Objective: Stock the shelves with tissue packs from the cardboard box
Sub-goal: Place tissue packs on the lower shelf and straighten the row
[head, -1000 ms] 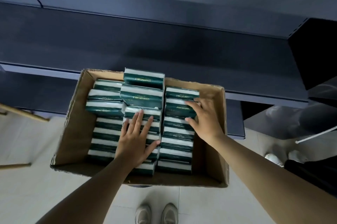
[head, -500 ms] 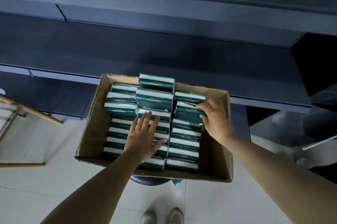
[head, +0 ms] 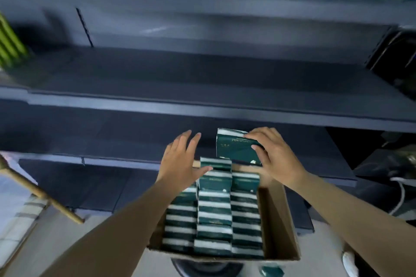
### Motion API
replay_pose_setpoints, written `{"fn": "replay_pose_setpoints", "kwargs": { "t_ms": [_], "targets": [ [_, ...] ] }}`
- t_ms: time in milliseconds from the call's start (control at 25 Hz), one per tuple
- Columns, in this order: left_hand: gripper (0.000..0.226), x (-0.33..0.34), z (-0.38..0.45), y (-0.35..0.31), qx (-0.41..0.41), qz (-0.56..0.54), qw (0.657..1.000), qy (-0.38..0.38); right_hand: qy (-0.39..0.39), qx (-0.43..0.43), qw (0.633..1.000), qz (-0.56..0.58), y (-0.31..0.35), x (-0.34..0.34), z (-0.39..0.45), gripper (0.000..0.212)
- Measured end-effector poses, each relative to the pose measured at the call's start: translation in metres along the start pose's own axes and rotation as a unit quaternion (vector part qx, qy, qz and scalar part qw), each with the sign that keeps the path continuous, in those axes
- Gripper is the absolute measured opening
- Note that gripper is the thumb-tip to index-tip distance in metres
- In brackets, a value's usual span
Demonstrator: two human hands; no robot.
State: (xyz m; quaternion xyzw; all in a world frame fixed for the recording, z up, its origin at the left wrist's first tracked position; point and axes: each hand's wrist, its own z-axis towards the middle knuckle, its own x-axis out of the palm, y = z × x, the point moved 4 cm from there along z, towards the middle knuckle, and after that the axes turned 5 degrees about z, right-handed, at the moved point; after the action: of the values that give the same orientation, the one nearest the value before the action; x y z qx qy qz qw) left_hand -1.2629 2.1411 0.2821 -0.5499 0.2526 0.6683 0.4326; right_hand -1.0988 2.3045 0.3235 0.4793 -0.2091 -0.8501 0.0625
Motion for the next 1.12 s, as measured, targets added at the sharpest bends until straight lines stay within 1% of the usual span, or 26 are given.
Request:
{"fn": "replay_pose_setpoints", "kwargs": {
  "t_ms": [120,200,320,440,560,640,720,920,1000,1120],
  "targets": [
    [0.094,-0.074,0.028,0.028,0.029,0.017,0.998,-0.053,-0.037,-0.008,0.999,-0.022,0.060,-0.033,0.047,0.029],
    [0.097,-0.128,0.044,0.052,0.049,0.021,0.994,-0.093,-0.075,-0.025,0.996,-0.040,0.105,-0.051,0.081,0.029],
    [0.098,-0.201,0.065,0.083,0.061,0.041,0.984,-0.159,-0.119,-0.044,0.991,-0.042,0.162,-0.071,0.127,0.029],
    [0.097,-0.264,0.084,0.114,0.066,0.041,0.975,-0.209,-0.137,-0.049,0.989,-0.032,0.209,-0.083,0.173,0.028],
    [0.096,-0.306,0.112,0.149,0.068,0.038,0.965,-0.252,-0.147,-0.070,0.986,-0.033,0.240,-0.087,0.224,0.029],
    [0.096,-0.321,0.136,0.171,0.065,0.039,0.958,-0.276,-0.161,-0.078,0.983,-0.029,0.250,-0.088,0.261,0.028],
    [0.097,-0.328,0.164,0.195,0.063,0.050,0.955,-0.284,-0.172,-0.087,0.981,-0.027,0.250,-0.083,0.301,0.028],
    [0.105,-0.310,0.251,0.265,0.028,0.094,0.964,-0.247,-0.197,-0.061,0.978,-0.013,0.210,-0.039,0.412,0.027],
    [0.105,-0.299,0.287,0.288,0.015,0.116,0.967,-0.227,-0.188,-0.041,0.981,-0.007,0.189,-0.014,0.455,0.027],
    [0.105,-0.288,0.331,0.308,0.008,0.132,0.966,-0.223,-0.169,-0.011,0.985,-0.018,0.163,0.008,0.504,0.028]
  ]
}}
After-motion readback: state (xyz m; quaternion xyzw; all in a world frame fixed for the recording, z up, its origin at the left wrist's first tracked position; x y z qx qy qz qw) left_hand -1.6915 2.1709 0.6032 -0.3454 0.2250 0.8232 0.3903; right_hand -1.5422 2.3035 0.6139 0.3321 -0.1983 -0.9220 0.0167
